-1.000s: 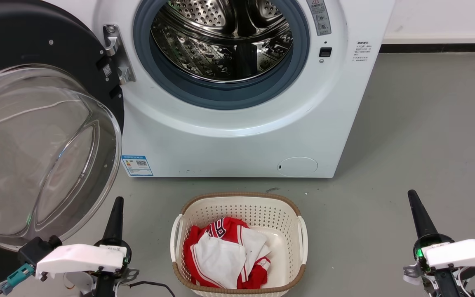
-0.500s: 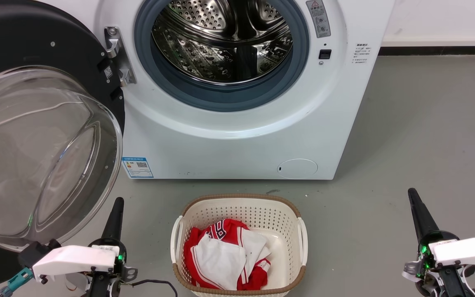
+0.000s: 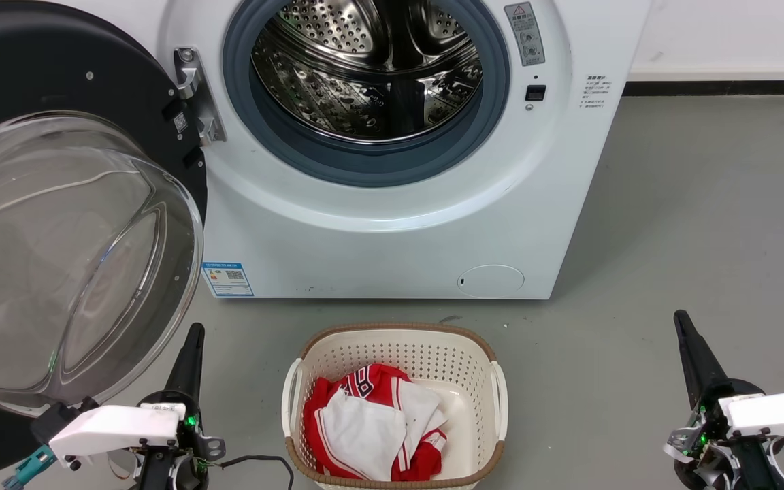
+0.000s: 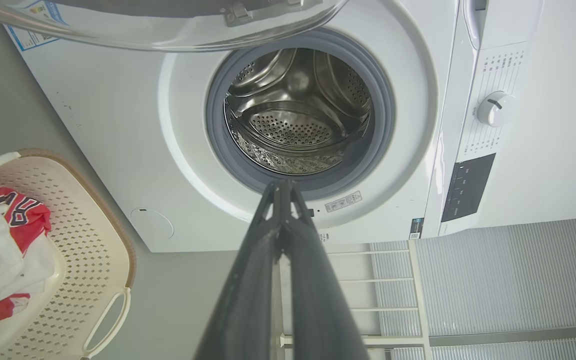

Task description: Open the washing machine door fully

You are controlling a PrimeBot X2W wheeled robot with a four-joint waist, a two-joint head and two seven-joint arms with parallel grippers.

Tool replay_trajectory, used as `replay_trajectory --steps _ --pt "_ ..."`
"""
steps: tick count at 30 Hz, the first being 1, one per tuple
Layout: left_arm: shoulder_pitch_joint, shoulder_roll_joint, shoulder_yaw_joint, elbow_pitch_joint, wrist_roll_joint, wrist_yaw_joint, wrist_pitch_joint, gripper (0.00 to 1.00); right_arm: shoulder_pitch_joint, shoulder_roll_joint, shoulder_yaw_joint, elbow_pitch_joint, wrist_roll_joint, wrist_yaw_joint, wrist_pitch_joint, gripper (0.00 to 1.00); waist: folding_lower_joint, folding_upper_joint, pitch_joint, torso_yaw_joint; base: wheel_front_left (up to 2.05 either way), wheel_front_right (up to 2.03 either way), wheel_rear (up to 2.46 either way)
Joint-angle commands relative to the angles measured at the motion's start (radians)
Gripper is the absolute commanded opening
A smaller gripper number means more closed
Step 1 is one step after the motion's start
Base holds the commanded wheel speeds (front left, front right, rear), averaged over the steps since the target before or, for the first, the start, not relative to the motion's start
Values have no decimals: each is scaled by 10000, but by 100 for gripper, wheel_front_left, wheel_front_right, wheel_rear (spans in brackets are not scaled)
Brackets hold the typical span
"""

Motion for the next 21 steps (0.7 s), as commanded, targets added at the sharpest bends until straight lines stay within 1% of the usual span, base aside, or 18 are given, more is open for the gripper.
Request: replay_trajectory --steps 1,21 --pt "-105 -1 27 14 -175 -66 53 0 -172 -13 -24 2 197 1 55 0 0 0 -5 0 0 0 0" --pt "-133 -32 165 167 -1665 -176 414 0 -278 33 -139 237 1659 0 345 0 0 0 -112 3 0 0 0"
